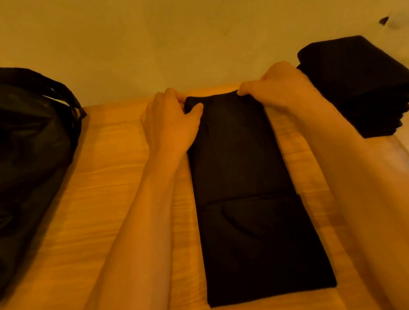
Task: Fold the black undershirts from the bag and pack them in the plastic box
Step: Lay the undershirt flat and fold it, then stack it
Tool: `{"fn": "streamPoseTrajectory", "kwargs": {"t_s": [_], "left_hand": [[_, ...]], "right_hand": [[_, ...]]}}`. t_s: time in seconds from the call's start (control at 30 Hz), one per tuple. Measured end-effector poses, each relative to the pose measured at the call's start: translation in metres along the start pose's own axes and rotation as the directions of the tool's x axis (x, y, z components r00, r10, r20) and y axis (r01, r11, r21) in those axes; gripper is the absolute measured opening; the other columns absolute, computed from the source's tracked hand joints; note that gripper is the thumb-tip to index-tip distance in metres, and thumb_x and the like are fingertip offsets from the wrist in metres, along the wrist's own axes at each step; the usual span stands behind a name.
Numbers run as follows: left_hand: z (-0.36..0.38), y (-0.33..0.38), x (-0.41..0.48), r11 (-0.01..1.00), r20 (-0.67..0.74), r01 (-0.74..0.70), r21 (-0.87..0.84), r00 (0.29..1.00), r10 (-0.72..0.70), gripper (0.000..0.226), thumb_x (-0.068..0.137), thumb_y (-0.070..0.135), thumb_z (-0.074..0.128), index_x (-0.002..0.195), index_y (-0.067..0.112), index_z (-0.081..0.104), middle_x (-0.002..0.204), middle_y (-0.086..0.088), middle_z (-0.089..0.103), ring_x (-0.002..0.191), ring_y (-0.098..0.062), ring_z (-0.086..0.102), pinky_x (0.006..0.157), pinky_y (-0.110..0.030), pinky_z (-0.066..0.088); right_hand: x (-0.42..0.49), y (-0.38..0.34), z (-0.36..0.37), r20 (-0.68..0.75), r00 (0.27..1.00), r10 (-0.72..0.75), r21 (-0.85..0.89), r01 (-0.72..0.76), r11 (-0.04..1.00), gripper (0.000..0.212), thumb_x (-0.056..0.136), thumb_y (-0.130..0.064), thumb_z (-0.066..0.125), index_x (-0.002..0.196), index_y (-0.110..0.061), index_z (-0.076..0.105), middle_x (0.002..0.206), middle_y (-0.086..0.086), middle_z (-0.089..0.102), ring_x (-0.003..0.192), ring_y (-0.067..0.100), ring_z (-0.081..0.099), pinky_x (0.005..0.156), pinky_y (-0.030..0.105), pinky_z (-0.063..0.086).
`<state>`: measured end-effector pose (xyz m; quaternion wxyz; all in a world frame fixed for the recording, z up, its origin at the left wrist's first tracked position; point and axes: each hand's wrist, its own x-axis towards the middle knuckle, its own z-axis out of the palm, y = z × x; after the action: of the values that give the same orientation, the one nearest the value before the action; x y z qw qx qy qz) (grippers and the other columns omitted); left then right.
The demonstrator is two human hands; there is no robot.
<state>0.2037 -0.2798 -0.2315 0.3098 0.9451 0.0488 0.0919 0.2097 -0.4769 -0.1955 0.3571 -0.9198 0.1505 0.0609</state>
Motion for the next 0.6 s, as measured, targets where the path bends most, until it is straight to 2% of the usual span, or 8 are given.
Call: {"fn": "streamPoseTrajectory", "kwargs": {"t_s": [0.1,0.17,0.2,0.3,0.4,0.47,0.6], "left_hand": [[-0.001,-0.003,0.002,0.994,0.053,0.012,-0.105,0.999,-0.007,0.02,0.093,0.038,0.069,0.102,0.026,0.055,0.098,0.007,0.064,0.091,-0.014,0.063,0.082,-0.04,0.055],[-0.005,-0.005,0.003,0.961,0.099,0.019,-0.277,0.995,0.009,0.019,0.093,0.032,0.071,0.103,0.026,0.056,0.091,0.01,0.065,0.085,-0.011,0.064,0.079,-0.038,0.057],[-0.006,-0.005,0.003,0.931,0.112,0.016,-0.364,0.993,0.027,0.02,0.092,0.028,0.072,0.105,0.024,0.058,0.087,0.012,0.065,0.08,-0.008,0.064,0.076,-0.036,0.057],[-0.014,-0.007,-0.003,0.87,0.103,-0.007,-0.494,0.992,0.067,0.025,0.091,0.019,0.075,0.113,0.018,0.062,0.077,0.013,0.062,0.069,0.003,0.06,0.067,-0.02,0.051],[-0.023,-0.006,-0.004,0.835,0.085,-0.029,-0.55,0.992,0.09,0.033,0.088,0.015,0.078,0.117,0.013,0.063,0.087,0.002,0.067,0.074,0.0,0.066,0.071,-0.014,0.052],[-0.028,-0.005,-0.005,0.813,0.088,-0.015,-0.582,0.993,0.082,0.038,0.085,0.013,0.08,0.119,0.013,0.064,0.094,-0.003,0.073,0.083,-0.007,0.072,0.076,-0.017,0.055],[-0.031,-0.006,-0.007,0.801,0.092,0.025,-0.598,0.995,0.037,0.042,0.082,0.015,0.084,0.119,0.018,0.065,0.089,0.003,0.077,0.087,-0.004,0.074,0.081,-0.016,0.056]], "right_hand": [[0.003,-0.002,-0.002,0.028,0.999,-0.02,-0.01,0.021,1.0,0.036,0.088,-0.04,0.071,0.084,-0.004,0.065,0.087,0.008,0.064,0.09,0.025,0.064,0.069,0.036,0.049],[0.001,0.0,-0.001,0.026,0.998,-0.055,0.025,0.055,0.998,0.037,0.09,-0.036,0.07,0.099,0.0,0.073,0.102,0.013,0.07,0.099,0.025,0.065,0.084,0.041,0.053],[0.0,0.002,0.0,0.013,0.997,-0.082,0.054,0.081,0.995,0.037,0.09,-0.034,0.07,0.102,0.0,0.073,0.102,0.014,0.071,0.098,0.024,0.065,0.085,0.041,0.053],[-0.001,0.005,0.004,-0.011,0.99,-0.143,0.172,0.143,0.975,0.027,0.093,-0.031,0.068,0.095,-0.005,0.07,0.081,0.006,0.064,0.078,0.014,0.061,0.068,0.027,0.048],[-0.002,0.007,0.008,-0.029,0.988,-0.149,0.281,0.151,0.948,0.012,0.093,-0.029,0.067,0.092,-0.018,0.062,0.076,-0.006,0.06,0.066,0.003,0.055,0.051,0.011,0.041],[-0.001,0.008,0.009,-0.051,0.988,-0.149,0.309,0.157,0.938,0.017,0.09,-0.03,0.071,0.095,-0.018,0.06,0.078,-0.007,0.06,0.068,0.002,0.056,0.052,0.011,0.04],[-0.002,0.011,0.007,-0.075,0.99,-0.118,0.33,0.137,0.934,0.024,0.087,-0.026,0.075,0.103,-0.018,0.059,0.081,-0.009,0.062,0.07,0.0,0.058,0.048,0.006,0.043]]}}
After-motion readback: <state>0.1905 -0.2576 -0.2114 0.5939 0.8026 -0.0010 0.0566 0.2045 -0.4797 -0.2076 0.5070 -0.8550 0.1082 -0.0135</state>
